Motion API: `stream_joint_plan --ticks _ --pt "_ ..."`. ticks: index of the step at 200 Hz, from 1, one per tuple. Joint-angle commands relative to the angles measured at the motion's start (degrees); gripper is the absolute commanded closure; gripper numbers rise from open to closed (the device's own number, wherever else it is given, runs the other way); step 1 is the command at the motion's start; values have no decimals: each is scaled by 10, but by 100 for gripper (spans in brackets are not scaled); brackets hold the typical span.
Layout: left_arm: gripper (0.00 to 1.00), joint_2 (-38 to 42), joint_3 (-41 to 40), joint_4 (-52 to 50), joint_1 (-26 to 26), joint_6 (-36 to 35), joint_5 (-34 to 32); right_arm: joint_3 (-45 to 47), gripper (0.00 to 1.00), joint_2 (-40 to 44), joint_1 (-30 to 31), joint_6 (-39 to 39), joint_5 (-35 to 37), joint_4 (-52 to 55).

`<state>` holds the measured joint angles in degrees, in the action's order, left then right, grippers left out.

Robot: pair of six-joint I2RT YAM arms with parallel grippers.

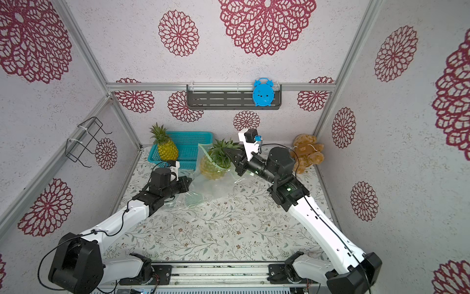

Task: Open the zip-top bag and take out the pineapple
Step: Pick up the pineapple from the zipper food storage bag.

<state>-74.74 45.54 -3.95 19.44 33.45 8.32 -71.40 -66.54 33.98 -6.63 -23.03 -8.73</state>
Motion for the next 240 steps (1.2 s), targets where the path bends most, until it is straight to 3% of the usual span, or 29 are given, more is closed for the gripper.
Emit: stream_joint_plan --ticks 1,74,156,240 --pt "100 -11 9 -22 -4 -21 0 -38 100 39 2 8 -4 -110" --pt "100 -30 21 -69 -9 -49 -23 1 100 87 2 26 44 -138" --pt "100 -6 5 -64 -23 -33 -42 36 100 133 2 38 162 -127" --pt "100 -44 23 -90 -29 -38 -31 15 100 127 2 27 32 -120"
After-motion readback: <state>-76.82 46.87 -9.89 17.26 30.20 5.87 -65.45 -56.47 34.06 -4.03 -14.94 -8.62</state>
